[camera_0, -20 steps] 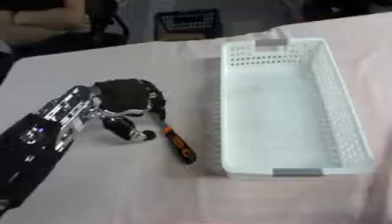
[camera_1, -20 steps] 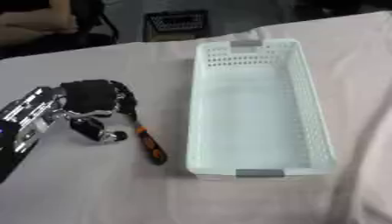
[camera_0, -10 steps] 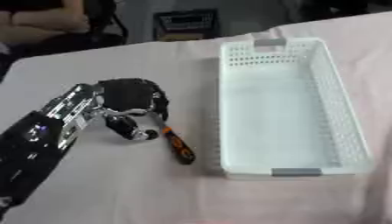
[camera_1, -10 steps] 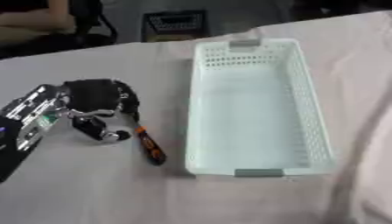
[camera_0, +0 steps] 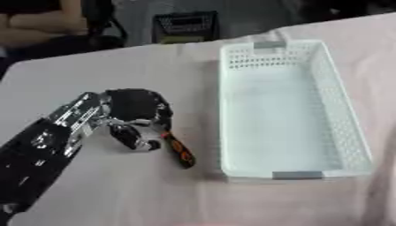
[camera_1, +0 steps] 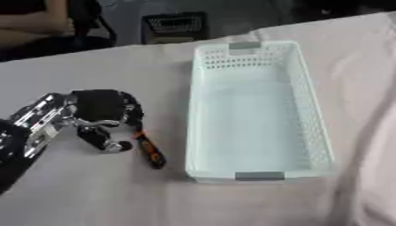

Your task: Pick up objects on the table and place them in the box.

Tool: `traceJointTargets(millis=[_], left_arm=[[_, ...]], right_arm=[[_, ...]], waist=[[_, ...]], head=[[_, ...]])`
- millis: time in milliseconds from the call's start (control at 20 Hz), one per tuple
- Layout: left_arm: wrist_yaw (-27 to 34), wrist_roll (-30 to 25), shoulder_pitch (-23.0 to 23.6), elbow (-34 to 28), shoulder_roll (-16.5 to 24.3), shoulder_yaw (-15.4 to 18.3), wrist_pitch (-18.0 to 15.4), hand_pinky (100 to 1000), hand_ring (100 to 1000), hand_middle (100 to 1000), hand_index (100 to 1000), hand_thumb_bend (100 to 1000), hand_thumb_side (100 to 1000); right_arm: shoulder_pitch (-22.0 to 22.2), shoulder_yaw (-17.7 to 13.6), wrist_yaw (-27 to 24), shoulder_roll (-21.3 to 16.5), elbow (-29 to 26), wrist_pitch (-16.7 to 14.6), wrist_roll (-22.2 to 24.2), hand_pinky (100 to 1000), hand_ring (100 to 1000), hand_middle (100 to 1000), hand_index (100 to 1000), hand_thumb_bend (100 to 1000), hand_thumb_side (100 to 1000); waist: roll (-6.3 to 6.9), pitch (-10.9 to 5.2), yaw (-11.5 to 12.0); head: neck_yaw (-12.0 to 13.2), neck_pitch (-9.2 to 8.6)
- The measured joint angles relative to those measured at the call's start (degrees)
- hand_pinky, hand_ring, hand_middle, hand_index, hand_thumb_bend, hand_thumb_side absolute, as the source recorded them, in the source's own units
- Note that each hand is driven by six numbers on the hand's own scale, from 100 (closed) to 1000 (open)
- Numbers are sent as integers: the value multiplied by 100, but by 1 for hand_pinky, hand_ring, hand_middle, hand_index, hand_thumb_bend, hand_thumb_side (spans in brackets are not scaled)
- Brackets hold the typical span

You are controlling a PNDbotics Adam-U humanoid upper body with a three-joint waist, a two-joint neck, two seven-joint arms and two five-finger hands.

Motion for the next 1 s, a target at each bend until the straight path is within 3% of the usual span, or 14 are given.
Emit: traceJointTargets(millis=[600, 1000], left_arm=[[-197, 0, -68, 101, -89, -86, -106, 709, 713, 548, 699, 434, 399], [-347, 14, -91, 141, -107, -105, -156, 705, 702, 514, 670, 373, 319]], right_arm=[[-4, 13, -41, 43, 0, -13, 23, 433, 552, 600, 814, 100, 757], [-4, 13, -41, 43, 0, -16, 27, 434, 552, 600, 814, 100, 756]], waist=[[-2, 31, -38], [-3, 31, -38]], head=[[-27, -2], [-44, -3]])
